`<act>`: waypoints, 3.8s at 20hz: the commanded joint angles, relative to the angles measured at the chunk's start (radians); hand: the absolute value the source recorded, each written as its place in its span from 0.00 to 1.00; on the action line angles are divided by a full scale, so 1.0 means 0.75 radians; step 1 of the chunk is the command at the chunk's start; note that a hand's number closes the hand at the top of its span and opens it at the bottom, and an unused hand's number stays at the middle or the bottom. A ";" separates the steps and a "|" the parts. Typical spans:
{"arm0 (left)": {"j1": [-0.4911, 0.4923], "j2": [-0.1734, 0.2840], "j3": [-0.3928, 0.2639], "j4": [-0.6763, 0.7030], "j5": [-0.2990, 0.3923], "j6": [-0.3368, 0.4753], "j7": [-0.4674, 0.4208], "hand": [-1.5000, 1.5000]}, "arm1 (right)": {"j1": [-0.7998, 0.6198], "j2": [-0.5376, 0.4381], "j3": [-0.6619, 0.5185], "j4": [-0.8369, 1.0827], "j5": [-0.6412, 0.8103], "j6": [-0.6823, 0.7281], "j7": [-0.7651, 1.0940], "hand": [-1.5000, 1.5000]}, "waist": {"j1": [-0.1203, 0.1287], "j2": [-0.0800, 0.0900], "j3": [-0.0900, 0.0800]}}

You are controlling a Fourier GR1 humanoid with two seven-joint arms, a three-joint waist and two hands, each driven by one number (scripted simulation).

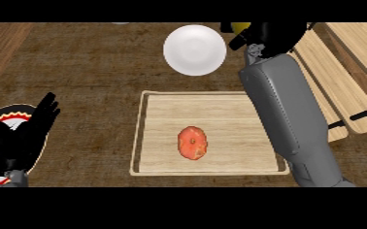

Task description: Pick the lemon from the tray and place it in the tiered shelf

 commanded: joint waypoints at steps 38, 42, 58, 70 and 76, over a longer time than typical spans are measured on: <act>-0.017 0.017 0.059 -0.012 0.016 -0.063 0.030 0.50 | -0.428 -0.165 -0.707 -0.130 0.824 0.607 -0.075 1.00 | 0.016 0.017 0.002; -0.025 -0.031 0.049 0.130 -0.057 -0.034 -0.122 0.50 | -0.265 -0.122 -0.734 -0.253 0.785 0.499 -0.114 1.00 | 0.000 0.019 0.002; -0.066 -0.040 0.064 0.017 -0.044 -0.052 0.040 0.50 | -0.016 -0.212 -0.821 -0.314 0.668 0.413 -0.172 0.00 | 0.011 0.017 0.003; -0.009 -0.013 0.100 -0.003 -0.037 -0.094 0.024 0.50 | -0.073 -0.155 -0.905 -0.541 0.445 0.147 -0.181 0.00 | 0.010 0.012 0.003; 0.077 -0.111 0.038 -0.058 -0.105 -0.029 -0.049 0.50 | -0.068 -0.087 -0.837 -0.851 0.453 0.151 -0.158 0.00 | 0.007 0.006 0.002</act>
